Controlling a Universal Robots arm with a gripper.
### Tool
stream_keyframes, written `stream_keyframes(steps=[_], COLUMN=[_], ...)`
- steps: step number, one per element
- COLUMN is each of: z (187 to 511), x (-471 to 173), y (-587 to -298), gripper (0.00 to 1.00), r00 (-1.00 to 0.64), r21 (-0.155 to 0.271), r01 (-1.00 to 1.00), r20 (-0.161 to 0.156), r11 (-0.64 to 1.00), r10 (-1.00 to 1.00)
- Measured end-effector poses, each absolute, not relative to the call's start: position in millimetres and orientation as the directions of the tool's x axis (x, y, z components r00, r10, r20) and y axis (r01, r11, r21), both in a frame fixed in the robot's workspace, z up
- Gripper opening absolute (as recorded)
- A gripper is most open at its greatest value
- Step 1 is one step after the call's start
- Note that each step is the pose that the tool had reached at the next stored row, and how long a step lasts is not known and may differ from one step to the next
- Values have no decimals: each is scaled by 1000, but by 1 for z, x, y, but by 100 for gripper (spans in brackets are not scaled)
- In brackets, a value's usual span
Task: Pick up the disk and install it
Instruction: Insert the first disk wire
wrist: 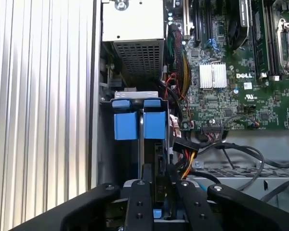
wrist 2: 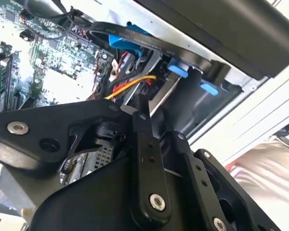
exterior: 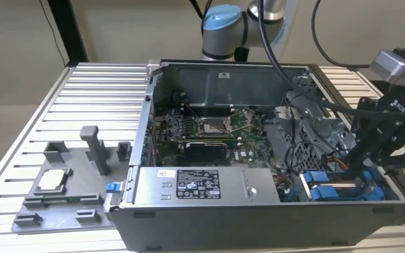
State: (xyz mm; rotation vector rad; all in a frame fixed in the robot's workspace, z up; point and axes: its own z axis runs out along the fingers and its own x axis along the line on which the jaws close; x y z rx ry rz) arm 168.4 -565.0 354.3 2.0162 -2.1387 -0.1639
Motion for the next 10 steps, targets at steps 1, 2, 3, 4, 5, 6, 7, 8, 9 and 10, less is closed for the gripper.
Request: stream_keyframes(steps=[1, 2, 3, 4, 5, 6, 7, 8, 9, 10], z=[359, 362, 362, 362, 362, 362, 363, 363, 363, 363], x=[168, 168, 168, 168, 168, 168, 168, 168, 168, 168], y=[-565, -565, -565, -565, -565, -565, -565, -565, -565, -565], gripper=[100, 100, 100, 100, 100, 100, 100, 100, 100, 100], r00=[-51, -51, -51, -51, -51, -51, -51, -51, -51, -51], r21=[215, 215, 215, 215, 215, 215, 215, 215, 215, 215], r01=[-975, -975, -975, -975, -975, -975, -975, -975, -975, -975], r20=[67, 67, 67, 67, 67, 67, 67, 67, 67, 67], r11=[65, 65, 65, 65, 65, 65, 65, 65, 65, 65], r10=[-996, -996, -996, -996, -996, -996, -996, -996, -996, -996])
